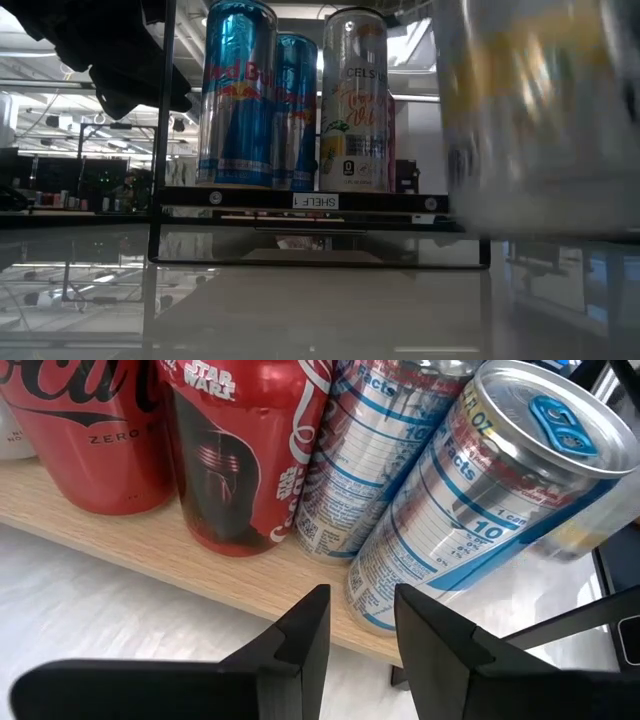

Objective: Place canned beverage on shelf
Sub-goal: Put the yellow soda can on the shelf aligned with the other blue soda can, then return to Home Position

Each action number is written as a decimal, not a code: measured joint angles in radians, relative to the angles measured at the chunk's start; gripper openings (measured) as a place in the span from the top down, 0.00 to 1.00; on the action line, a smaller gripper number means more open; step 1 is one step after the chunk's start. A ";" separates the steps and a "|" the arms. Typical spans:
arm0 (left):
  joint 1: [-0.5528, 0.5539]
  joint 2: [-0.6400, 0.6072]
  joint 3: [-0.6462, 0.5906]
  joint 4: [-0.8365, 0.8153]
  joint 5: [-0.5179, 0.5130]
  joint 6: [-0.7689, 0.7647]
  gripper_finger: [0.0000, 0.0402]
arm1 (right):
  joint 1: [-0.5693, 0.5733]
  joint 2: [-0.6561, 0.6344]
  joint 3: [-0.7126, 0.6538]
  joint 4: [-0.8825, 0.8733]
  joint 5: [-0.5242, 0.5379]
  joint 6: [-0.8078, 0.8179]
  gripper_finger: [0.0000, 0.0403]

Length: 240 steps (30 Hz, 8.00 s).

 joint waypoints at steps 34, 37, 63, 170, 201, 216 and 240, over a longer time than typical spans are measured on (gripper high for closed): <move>0.000 0.000 0.000 0.001 0.000 -0.003 0.74 | 0.061 -0.368 -0.060 -0.409 0.313 0.149 0.35; 0.000 0.000 0.000 0.001 0.000 -0.003 0.74 | 0.020 -0.400 -0.128 -0.377 0.322 0.141 0.35; 0.000 0.000 0.000 0.001 0.000 0.000 0.74 | -0.185 -0.390 -0.371 0.112 0.121 -0.073 0.35; 0.193 -0.773 0.000 -0.071 -0.021 0.714 0.74 | -0.186 -0.483 0.191 -0.513 0.307 -0.053 0.08; 0.333 -1.014 -0.259 -0.111 0.024 0.785 0.74 | -0.186 -1.581 -1.068 0.364 0.357 0.010 0.08; 0.333 -1.215 -0.395 -0.095 0.002 0.785 0.74 | -0.186 -1.887 -1.408 0.629 0.341 -0.039 0.08; 0.337 -1.214 -0.581 0.144 0.001 0.785 0.74 | -0.186 -1.965 -1.657 0.844 0.445 -0.050 0.08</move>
